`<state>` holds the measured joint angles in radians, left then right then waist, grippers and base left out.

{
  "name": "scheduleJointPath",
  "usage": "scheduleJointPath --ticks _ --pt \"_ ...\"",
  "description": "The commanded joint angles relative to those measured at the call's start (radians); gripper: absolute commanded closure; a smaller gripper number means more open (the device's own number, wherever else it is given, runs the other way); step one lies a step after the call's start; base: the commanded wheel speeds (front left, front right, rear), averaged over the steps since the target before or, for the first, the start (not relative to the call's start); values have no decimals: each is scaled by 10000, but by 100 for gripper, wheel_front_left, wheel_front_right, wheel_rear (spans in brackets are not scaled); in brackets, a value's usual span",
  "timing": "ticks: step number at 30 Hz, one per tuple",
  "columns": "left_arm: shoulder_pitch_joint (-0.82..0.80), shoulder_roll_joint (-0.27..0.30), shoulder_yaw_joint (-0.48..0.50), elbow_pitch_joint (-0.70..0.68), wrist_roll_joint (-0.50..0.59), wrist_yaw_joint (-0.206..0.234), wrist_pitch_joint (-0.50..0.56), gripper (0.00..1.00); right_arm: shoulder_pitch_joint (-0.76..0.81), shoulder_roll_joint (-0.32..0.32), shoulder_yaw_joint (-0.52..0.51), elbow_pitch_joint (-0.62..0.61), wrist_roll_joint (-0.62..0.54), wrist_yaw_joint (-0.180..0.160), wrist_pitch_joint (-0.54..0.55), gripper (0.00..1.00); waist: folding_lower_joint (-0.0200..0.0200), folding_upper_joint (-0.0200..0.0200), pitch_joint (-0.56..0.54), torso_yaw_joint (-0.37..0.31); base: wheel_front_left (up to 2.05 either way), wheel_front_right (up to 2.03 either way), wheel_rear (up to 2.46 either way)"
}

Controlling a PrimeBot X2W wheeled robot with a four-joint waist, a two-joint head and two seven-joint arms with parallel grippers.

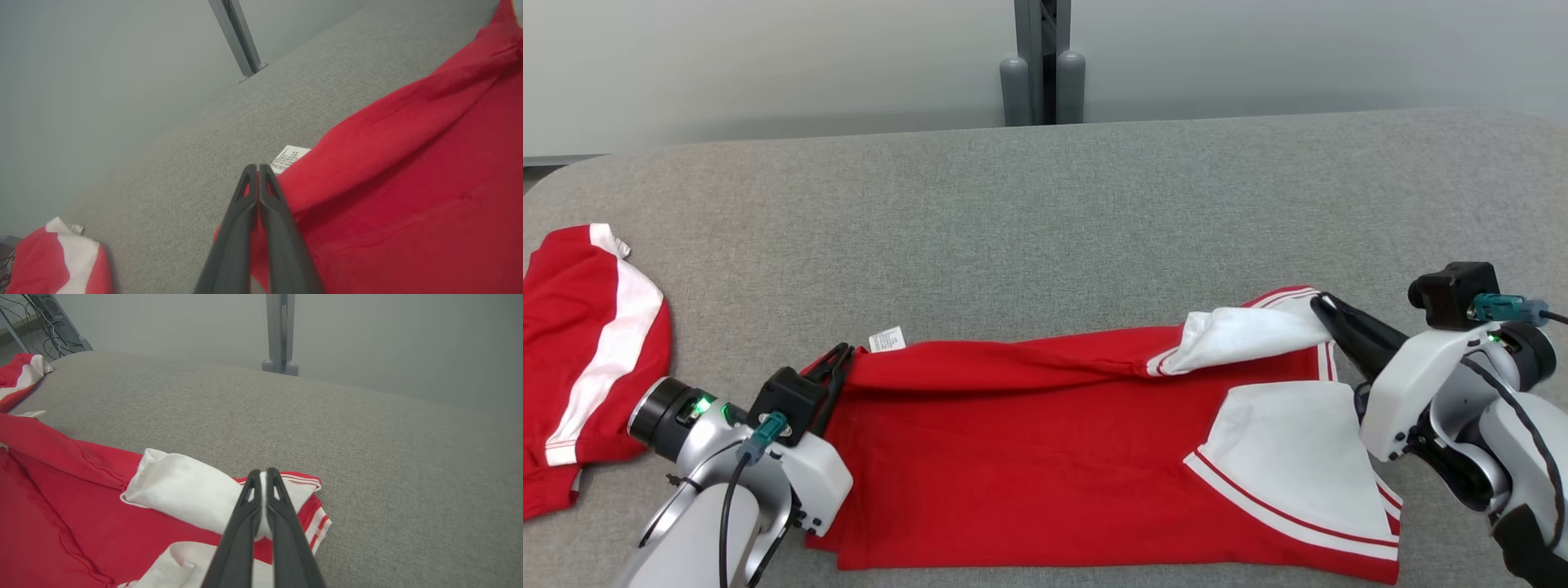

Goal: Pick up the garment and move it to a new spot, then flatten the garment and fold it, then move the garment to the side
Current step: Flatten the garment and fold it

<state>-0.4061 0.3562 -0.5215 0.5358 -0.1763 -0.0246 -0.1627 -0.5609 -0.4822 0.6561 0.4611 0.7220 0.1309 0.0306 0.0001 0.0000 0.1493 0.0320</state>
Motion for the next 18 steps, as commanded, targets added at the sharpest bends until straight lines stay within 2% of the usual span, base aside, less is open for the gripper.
scheduleJointPath --ticks 1,6,12,18 --pt "136 196 -107 -125 133 -111 23 100 243 -164 -114 -253 67 -2 315 100 -1 0 -2 -6 0 0 0" --pt "330 625 -569 -528 500 -356 182 100 687 -483 -307 -1081 60 -1 1273 100 -1 0 -31 22 0 0 0" --pt "313 1003 -908 -900 829 -422 324 100 1074 -735 -623 -1912 33 -1 2069 100 -1 0 -104 80 0 0 0" --pt "461 1309 -1192 -1289 946 -552 538 100 1619 -998 -937 -2944 408 -1 3508 100 -1 0 -184 127 0 0 0"
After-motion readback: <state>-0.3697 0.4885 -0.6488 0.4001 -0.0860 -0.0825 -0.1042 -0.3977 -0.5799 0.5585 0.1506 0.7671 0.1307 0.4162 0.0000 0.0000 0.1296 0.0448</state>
